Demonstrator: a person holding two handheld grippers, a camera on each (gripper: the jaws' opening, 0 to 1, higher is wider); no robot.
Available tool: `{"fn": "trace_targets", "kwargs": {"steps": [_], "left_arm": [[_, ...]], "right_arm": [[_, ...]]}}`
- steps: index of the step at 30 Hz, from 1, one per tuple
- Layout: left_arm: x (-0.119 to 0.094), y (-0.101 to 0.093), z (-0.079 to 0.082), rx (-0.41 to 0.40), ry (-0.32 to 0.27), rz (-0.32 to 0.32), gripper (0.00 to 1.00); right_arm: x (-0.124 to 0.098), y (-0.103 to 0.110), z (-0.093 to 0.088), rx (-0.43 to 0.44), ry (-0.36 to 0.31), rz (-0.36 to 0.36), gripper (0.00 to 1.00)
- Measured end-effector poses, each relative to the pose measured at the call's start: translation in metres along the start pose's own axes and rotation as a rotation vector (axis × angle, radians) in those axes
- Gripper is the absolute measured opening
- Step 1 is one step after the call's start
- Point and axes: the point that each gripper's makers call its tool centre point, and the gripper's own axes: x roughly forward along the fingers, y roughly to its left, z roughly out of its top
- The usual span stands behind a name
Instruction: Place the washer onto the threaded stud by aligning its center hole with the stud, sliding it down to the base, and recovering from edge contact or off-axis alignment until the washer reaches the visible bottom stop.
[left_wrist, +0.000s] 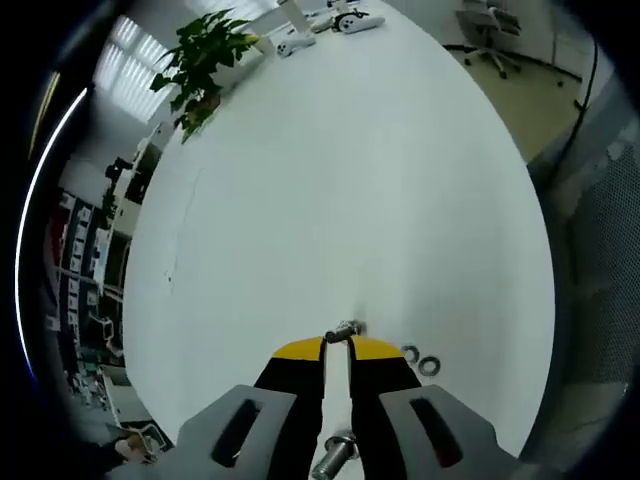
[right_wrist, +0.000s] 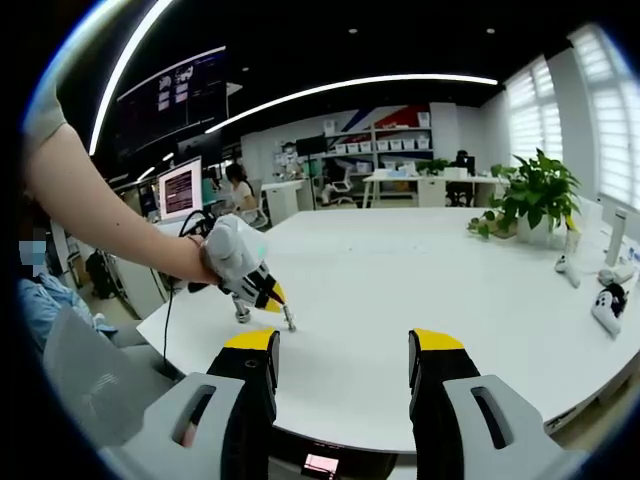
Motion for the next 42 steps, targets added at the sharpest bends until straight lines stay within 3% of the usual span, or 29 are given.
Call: {"fn": "trace_targets", "kwargs": {"steps": [7, 17, 27, 37, 42], "left_arm": [[-0.007, 0.010, -0.006, -0.071, -0.020, 0.037, 0.06], [-0.012, 0.001, -0.021, -0.172, -0.032, 0.028, 0.06], [-0.010, -0.012, -0.037, -0.254, -0.029, 0.002, 0.06], [-0.006, -0.028, -0.044, -0.332, -0.032, -0.046, 0.06], [0.002, -0.040, -0.051, -0.337, -0.002, -0.083, 0.06]], "right_arm": [[0.000, 0.000, 0.000, 0.001, 0.002, 0.001, 0.54], [0.002, 0.003, -0.002, -0.007, 0.011, 0.009, 0.54], [0.002, 0.005, -0.003, -0.020, 0.020, 0.016, 0.54], [0.002, 0.005, -0.003, -0.023, 0.020, 0.016, 0.54], [0.002, 0.004, -0.003, -0.018, 0.021, 0.015, 0.54]]}}
